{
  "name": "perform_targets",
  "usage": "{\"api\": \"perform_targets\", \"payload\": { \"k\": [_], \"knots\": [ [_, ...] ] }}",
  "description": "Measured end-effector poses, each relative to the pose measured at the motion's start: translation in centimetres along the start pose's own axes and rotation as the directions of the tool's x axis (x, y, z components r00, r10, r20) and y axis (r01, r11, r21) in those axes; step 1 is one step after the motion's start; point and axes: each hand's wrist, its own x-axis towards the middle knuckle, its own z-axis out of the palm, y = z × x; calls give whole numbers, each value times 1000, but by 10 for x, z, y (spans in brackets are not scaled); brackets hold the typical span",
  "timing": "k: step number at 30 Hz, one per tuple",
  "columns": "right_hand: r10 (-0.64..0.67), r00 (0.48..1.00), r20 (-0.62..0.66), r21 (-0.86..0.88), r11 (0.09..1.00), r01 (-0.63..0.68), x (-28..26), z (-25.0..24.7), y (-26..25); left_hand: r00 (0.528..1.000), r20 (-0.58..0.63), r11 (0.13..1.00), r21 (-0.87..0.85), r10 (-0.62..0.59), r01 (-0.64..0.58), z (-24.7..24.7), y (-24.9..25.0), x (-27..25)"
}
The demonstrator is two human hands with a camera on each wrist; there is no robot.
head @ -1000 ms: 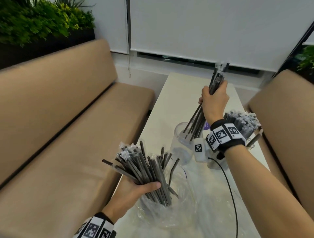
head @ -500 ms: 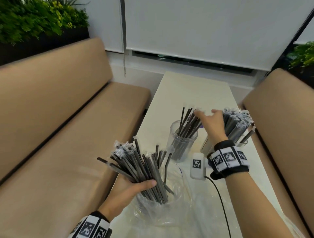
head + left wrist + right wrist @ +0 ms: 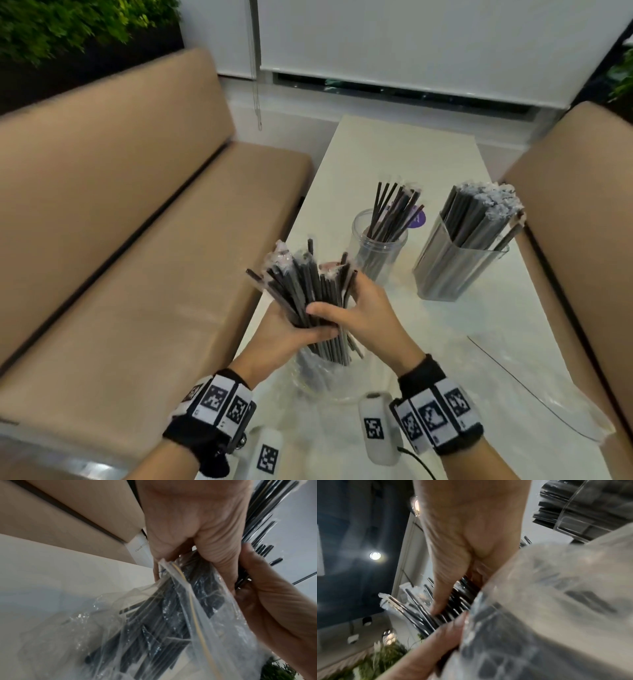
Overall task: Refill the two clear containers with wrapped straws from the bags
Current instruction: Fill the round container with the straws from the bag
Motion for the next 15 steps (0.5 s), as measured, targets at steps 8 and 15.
{"api": "perform_targets", "payload": {
  "k": [8,15],
  "knots": [
    [26,996,-83,216,976,-7,7,-13,5,1000,-7,1000,-6,18,-18,-1,-1,3],
    [42,996,-74,243,970,-23,-1,-3,14,997,78,999,41,9,-13,7,1,9]
  ]
}}
